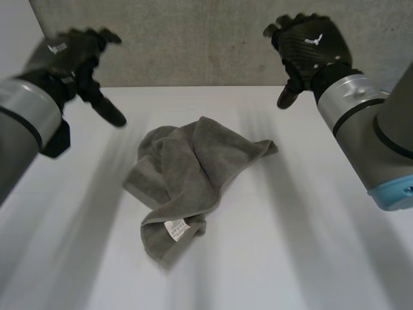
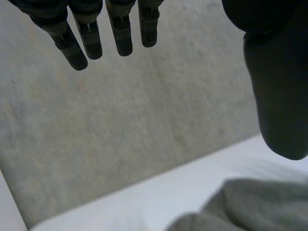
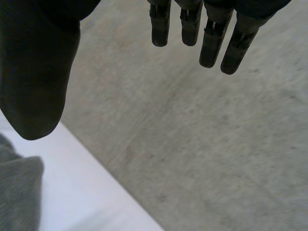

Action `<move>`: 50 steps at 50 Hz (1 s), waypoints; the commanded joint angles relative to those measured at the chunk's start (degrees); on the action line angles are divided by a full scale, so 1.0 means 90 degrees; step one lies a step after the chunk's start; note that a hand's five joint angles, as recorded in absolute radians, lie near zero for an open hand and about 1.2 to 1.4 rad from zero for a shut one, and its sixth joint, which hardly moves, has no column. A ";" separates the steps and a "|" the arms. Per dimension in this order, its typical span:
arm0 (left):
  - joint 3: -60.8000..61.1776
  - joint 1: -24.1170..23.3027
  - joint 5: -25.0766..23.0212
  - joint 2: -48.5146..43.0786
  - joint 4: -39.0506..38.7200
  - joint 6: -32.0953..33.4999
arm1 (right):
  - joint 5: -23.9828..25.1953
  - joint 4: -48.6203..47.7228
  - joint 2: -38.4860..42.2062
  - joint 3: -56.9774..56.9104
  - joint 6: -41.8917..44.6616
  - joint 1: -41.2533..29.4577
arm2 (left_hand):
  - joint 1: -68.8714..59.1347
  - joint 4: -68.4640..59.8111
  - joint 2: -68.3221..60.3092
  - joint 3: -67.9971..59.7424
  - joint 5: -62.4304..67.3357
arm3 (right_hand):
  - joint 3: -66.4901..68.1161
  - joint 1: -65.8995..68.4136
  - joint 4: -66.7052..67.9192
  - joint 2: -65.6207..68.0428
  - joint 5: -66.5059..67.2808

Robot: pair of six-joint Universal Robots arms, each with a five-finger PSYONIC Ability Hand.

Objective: Fold the towel.

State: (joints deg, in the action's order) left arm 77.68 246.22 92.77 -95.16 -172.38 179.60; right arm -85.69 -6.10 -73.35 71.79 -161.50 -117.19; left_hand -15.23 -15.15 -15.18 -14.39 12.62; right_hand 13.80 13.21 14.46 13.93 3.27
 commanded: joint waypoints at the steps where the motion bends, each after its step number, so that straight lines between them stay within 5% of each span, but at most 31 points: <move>1: 0.0978 -0.0248 0.0024 -0.0051 -0.0085 0.0025 | 0.0711 0.0229 0.1213 -0.0728 -0.0005 0.0257 | 0.0539 0.0529 0.0533 0.0446 -0.1360 | -0.0422 -0.0357 -0.0496 -0.0436 -0.0363; 11: 0.2578 -0.0784 0.0053 -0.0470 -0.1246 0.0025 | 0.0937 0.0238 0.3156 -0.2036 0.0102 0.0326 | 0.0520 0.0511 0.0514 0.0427 -0.1341 | -0.0422 -0.0357 -0.0496 -0.0436 -0.0363; 26: 0.2746 -0.0951 0.0073 -0.1642 -0.1735 0.0025 | 0.1123 0.0950 0.5384 -0.4078 0.1040 0.0531 | 0.0464 0.0455 0.0458 0.0371 -0.1285 | -0.0422 -0.0357 -0.0496 -0.0436 -0.0363; 32: 0.2619 -0.0942 0.0180 -0.1799 -0.2057 0.0025 | 0.1123 0.1215 0.5738 -0.4558 0.1030 0.0599 | 0.0185 0.0175 0.0178 0.0091 -0.1005 | -0.0422 -0.0357 -0.0496 -0.0436 -0.0363; 39: 0.2453 -0.0932 0.0326 -0.2062 -0.2263 0.0025 | 0.1162 0.1225 0.5865 -0.4754 0.0991 0.0619 | -0.0581 -0.0591 -0.0588 -0.0675 -0.0240 | 0.2050 0.2116 0.1977 0.2036 0.2109; 50: 0.2247 -0.0883 0.0346 -0.2415 -0.2283 0.0035 | 0.1366 0.1215 0.5874 -0.4773 0.0942 0.0619 | -0.1998 -0.2008 -0.2005 -0.2092 0.1177 | 0.3959 0.4024 0.3885 0.3945 0.4018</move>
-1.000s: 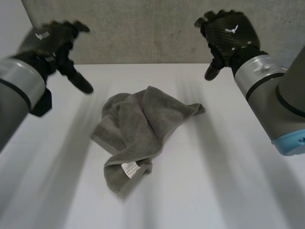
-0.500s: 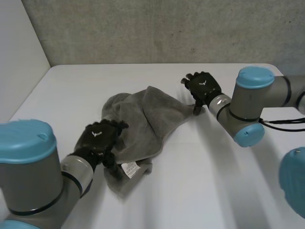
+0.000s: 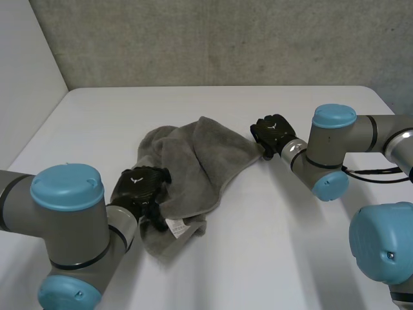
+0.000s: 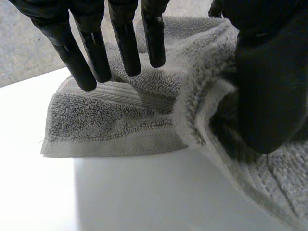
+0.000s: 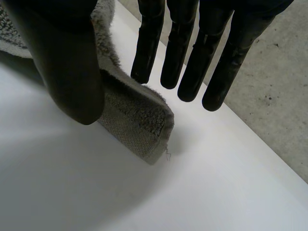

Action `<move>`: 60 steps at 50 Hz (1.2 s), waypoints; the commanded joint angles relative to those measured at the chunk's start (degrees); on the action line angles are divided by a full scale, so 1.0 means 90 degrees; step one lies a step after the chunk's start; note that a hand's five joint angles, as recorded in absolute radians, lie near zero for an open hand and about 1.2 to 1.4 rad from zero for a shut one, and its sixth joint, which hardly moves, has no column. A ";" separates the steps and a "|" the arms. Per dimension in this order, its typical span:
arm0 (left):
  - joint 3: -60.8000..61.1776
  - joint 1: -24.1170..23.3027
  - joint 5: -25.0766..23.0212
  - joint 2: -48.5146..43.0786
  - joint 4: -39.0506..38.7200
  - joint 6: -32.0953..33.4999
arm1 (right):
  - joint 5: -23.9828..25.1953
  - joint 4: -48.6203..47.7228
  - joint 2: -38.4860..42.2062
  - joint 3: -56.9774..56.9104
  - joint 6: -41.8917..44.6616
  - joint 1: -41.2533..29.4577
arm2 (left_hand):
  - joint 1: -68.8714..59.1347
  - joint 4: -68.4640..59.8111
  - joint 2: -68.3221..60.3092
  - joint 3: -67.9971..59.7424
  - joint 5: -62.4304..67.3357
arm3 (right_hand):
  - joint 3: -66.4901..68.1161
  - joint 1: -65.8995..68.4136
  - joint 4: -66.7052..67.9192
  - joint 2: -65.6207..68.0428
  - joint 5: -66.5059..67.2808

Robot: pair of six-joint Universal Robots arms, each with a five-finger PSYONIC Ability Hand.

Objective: Fold the towel.

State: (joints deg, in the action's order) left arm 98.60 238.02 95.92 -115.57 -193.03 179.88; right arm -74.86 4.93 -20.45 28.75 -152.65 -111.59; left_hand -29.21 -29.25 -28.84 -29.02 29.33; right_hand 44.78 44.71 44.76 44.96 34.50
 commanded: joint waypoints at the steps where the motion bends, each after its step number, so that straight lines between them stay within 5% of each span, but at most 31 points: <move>1: -0.0077 0.0028 -0.0003 -0.0148 0.0002 0.0004 | 0.0164 -0.0011 -0.0003 0.0009 -0.0041 -0.0003 | -0.1191 -0.1186 -0.1232 -0.1211 0.0066 | 0.0519 0.0527 0.0520 0.0498 0.0549; 7: -0.0067 0.0038 -0.0003 -0.0148 0.0002 0.0004 | 0.0300 -0.0001 0.0056 -0.0001 -0.0079 -0.0003 | -0.3254 -0.3249 -0.3295 -0.3275 0.2129 | 0.3903 0.3911 0.3905 0.3883 0.3934; 11: -0.0115 0.0106 -0.0003 -0.0060 0.0051 0.0004 | 0.0417 0.0038 -0.0071 -0.0020 -0.0488 0.0007 | -0.5636 -0.5631 -0.5677 -0.5656 0.4511 | 0.3914 0.3921 0.3915 0.3893 0.3944; 25: -0.1325 0.0917 -0.0091 0.1589 0.0646 0.0667 | 0.0808 0.0722 -0.2542 0.0185 -0.1642 0.0583 | -0.5644 -0.5639 -0.5685 -0.5665 0.4519 | 0.3914 0.3921 0.3915 0.3893 0.3944; 31: -0.1793 0.0946 -0.0121 0.2136 0.1201 0.0853 | 0.0798 0.2030 -0.3773 0.0263 -0.0978 0.0896 | -0.5644 -0.5639 -0.5685 -0.5665 0.4519 | 0.3914 0.3921 0.3915 0.3893 0.3944; 39: -0.2166 0.1170 -0.0715 0.2606 0.2413 0.1545 | 0.0866 0.4859 -0.4709 0.0331 0.1139 0.1052 | -0.5644 -0.5639 -0.5685 -0.5665 0.4519 | 0.3914 0.3921 0.3915 0.3893 0.3944; 45: -0.2235 0.1327 -0.1009 0.2714 0.2736 0.1820 | 0.0984 0.5204 -0.5207 0.0321 0.1366 0.1042 | -0.5644 -0.5639 -0.5685 -0.5665 0.4519 | 0.3914 0.3921 0.3915 0.3893 0.3944; 51: -0.2342 0.1493 -0.1039 0.2490 0.2805 0.1927 | 0.1003 0.5185 -0.5062 0.0351 0.1444 0.0964 | -0.5644 -0.5639 -0.5685 -0.5665 0.4519 | 0.3914 0.3921 0.3915 0.3893 0.3944; 60: -0.2606 0.1532 -0.1009 0.0614 0.2864 0.2562 | 0.0526 0.4863 -0.3121 0.0381 0.2048 0.0281 | -0.5644 -0.5639 -0.5685 -0.5665 0.4519 | 0.3914 0.3921 0.3915 0.3893 0.3944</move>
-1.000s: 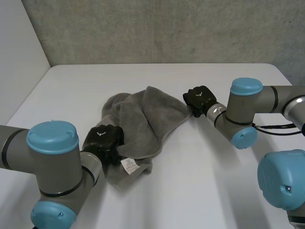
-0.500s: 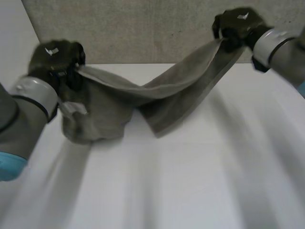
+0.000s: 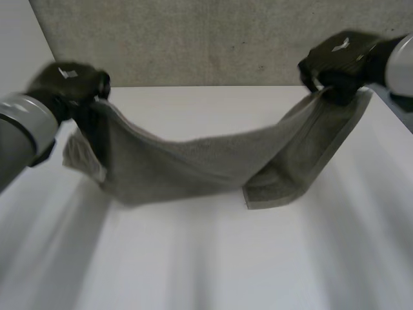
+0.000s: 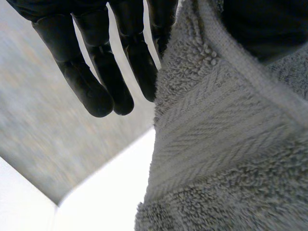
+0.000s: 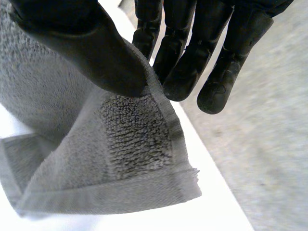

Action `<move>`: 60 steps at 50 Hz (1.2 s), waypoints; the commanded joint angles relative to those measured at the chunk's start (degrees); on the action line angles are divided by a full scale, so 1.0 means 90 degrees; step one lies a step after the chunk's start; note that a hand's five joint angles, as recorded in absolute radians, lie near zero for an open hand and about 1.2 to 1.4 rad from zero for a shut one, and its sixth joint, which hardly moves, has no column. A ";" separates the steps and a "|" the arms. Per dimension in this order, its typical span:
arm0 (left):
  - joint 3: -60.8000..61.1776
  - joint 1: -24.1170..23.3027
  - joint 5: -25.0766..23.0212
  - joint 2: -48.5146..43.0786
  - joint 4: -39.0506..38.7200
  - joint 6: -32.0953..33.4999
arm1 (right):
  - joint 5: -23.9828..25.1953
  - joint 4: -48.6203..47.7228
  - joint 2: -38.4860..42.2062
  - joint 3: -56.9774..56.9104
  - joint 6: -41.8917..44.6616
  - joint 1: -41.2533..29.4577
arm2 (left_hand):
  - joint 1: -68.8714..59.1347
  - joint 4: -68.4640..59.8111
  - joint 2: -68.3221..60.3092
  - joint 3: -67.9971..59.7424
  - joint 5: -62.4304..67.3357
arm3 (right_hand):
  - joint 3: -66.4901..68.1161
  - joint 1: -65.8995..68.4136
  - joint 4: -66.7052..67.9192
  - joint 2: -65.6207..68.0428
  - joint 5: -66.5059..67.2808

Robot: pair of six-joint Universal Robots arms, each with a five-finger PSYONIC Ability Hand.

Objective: Fold the towel.

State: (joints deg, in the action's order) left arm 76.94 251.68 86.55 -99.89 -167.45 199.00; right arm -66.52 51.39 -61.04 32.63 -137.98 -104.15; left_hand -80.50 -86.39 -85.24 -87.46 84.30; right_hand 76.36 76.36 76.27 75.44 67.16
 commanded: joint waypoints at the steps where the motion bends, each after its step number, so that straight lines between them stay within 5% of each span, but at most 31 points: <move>1: -0.0422 0.0005 0.0061 -0.1553 0.0031 0.0670 | -0.0401 -0.0299 0.1392 -0.0051 0.0419 -0.0547 | 0.0056 0.0710 0.0582 0.0829 -0.1588 | 0.0405 0.0404 0.0414 0.0506 0.0315; 7: -0.2353 0.0005 0.0101 -0.2795 0.0031 0.0868 | -0.1153 -0.1100 0.2554 -0.1194 0.0761 -0.0821 | 0.0056 0.0710 0.0582 0.0829 -0.1588 | 0.0405 0.0404 0.0414 0.0506 0.0315; 11: -0.3462 -0.0025 0.0101 -0.2944 -0.0066 0.0789 | -0.1660 -0.2588 0.3246 -0.3334 0.0683 -0.1045 | 0.0056 0.0710 0.0582 0.0829 -0.1588 | 0.0405 0.0404 0.0414 0.0506 0.0315; 15: -0.4874 -0.0092 0.0149 -0.2847 -0.1320 0.0167 | -0.1934 -0.4609 0.3316 -0.5212 0.0265 -0.1279 | 0.0056 0.0710 0.0582 0.0829 -0.1588 | 0.0405 0.0404 0.0414 0.0506 0.0315; 20: -0.4780 -0.0025 0.0188 -0.2172 -0.3299 -0.0695 | -0.1925 -0.5533 0.3209 -0.6046 -0.0866 -0.1270 | 0.0056 0.0710 0.0582 0.0829 -0.1588 | 0.0405 0.0404 0.0414 0.0506 0.0315; 24: -0.4137 0.0024 0.0052 -0.1802 -0.4497 -0.1144 | -0.1915 -0.5485 0.3082 -0.5901 -0.1251 -0.1260 | 0.0056 0.0710 0.0582 0.0829 -0.1588 | 0.0405 0.0404 0.0414 0.0506 0.0315; 45: -0.0952 0.0659 -0.0749 -0.2875 -0.4930 -0.1066 | -0.1398 -0.3141 0.3433 -0.2990 -0.1192 -0.1260 | 0.0056 0.0710 0.0582 0.0829 -0.1588 | 0.0405 0.0404 0.0414 0.0506 0.0315; 52: -0.0221 0.0679 -0.0856 -0.3693 -0.4988 -0.0628 | -0.1407 -0.3287 0.3735 -0.0943 -0.1124 -0.1260 | 0.0056 0.0710 0.0582 0.0829 -0.1588 | 0.0405 0.0404 0.0414 0.0506 0.0315; 60: 0.0404 0.0863 -0.0856 -0.4077 -0.4774 0.0416 | -0.1466 -0.3229 0.3143 -0.0179 -0.1319 -0.0977 | 0.0056 0.0710 0.0582 0.0829 -0.1588 | 0.0405 0.0404 0.0414 0.0506 0.0315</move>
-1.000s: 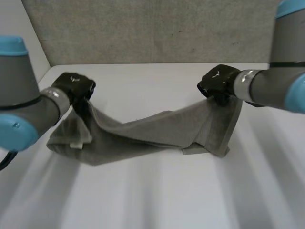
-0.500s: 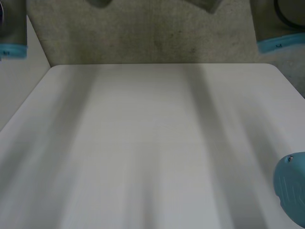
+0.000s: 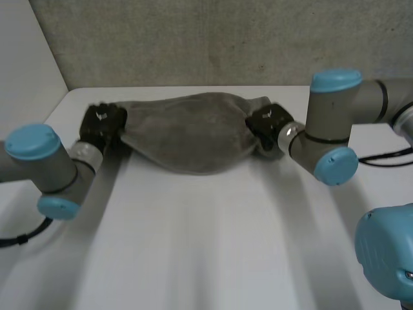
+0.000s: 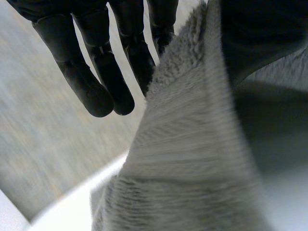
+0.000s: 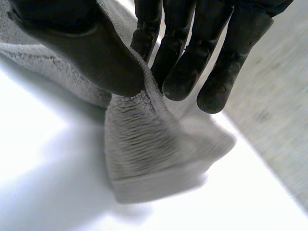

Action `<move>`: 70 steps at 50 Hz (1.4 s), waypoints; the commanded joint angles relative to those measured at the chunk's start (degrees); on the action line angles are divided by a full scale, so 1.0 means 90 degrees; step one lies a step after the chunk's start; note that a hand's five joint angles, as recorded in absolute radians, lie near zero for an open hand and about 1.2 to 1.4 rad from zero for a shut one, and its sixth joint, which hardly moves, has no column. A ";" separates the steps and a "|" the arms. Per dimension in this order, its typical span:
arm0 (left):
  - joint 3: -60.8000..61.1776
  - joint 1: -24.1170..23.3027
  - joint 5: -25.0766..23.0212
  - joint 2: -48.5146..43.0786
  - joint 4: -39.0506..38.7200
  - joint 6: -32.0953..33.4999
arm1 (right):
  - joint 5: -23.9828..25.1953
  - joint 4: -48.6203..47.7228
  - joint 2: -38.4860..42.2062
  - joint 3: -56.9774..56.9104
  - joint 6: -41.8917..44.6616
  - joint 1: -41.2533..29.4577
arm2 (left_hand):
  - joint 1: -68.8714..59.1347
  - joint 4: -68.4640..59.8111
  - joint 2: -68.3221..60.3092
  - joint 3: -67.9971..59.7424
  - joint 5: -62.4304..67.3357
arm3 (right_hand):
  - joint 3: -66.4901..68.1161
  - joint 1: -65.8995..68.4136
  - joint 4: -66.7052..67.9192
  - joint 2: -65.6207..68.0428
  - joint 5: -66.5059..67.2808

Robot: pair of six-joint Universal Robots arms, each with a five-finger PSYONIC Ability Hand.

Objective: Fold the towel.

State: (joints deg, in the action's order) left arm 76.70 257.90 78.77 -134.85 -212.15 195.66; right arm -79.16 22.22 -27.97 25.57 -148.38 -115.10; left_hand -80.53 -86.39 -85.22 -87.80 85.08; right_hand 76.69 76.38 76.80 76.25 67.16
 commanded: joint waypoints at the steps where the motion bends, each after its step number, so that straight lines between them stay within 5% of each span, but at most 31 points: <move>1: 0.0559 0.0298 0.0008 -0.0086 0.0242 0.0963 | -0.0061 0.0011 -0.0535 0.0606 -0.0164 0.0240 | 0.0059 0.0710 0.0579 0.0866 -0.1675 | 0.0368 0.0402 0.0356 0.0416 0.0315; 17: 0.1965 0.0475 0.0027 0.1984 0.0535 0.1072 | -0.0091 0.0021 -0.2439 0.2793 -0.0535 0.0680 | 0.0059 0.0710 0.0579 0.0866 -0.1675 | 0.0368 0.0402 0.0356 0.0416 0.0315; 30: 0.3118 0.0514 -0.0041 0.3311 0.1832 0.1404 | -0.0013 0.0597 -0.3933 0.4639 0.0940 0.1100 | 0.0059 0.0710 0.0579 0.0866 -0.1675 | 0.0368 0.0402 0.0356 0.0416 0.0315; 38: 0.3723 0.0534 -0.0850 0.4795 0.3160 0.1492 | 0.0406 0.1163 -0.5708 0.5654 0.1467 0.1158 | 0.0059 0.0710 0.0579 0.0866 -0.1675 | 0.0368 0.0402 0.0356 0.0416 0.0315; 44: 0.3890 0.0787 -0.1242 0.5422 0.3903 0.1531 | 0.0876 0.1505 -0.6072 0.5655 0.1682 0.1735 | 0.0059 0.0710 0.0579 0.0866 -0.1675 | 0.0368 0.0402 0.0356 0.0416 0.0315; 48: 0.3754 0.0934 -0.1369 0.5354 0.3914 0.1668 | 0.1324 0.1827 -0.5869 0.5519 0.2373 0.2008 | 0.0059 0.0710 0.0579 0.0866 -0.1675 | 0.0368 0.0402 0.0356 0.0416 0.0315; 52: 0.3044 0.0993 -0.1564 0.4101 0.3739 0.2096 | 0.1355 0.1808 -0.5027 0.5166 0.2746 0.1969 | 0.0059 0.0710 0.0579 0.0866 -0.1675 | 0.0368 0.0402 0.0356 0.0416 0.0315; 62: 0.0399 0.0603 -0.1496 0.1149 0.3719 0.2557 | 0.0418 0.1760 -0.1789 0.1734 0.2289 0.1002 | 0.0059 0.0710 0.0579 0.0866 -0.1675 | 0.0368 0.0402 0.0356 0.0416 0.0315; 70: -0.1828 0.0349 -0.1340 -0.0327 0.3719 0.2547 | 0.0290 0.1554 -0.0535 -0.0078 0.1545 0.0817 | 0.0059 0.0710 0.0579 0.0866 -0.1675 | 0.0368 0.0402 0.0356 0.0416 0.0315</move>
State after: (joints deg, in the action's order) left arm 71.22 262.38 65.94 -131.32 -178.52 218.87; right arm -76.05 37.23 -38.46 33.61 -130.47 -106.80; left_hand -80.54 -86.39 -85.22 -87.87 85.66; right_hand 76.70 76.39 76.80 76.25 67.79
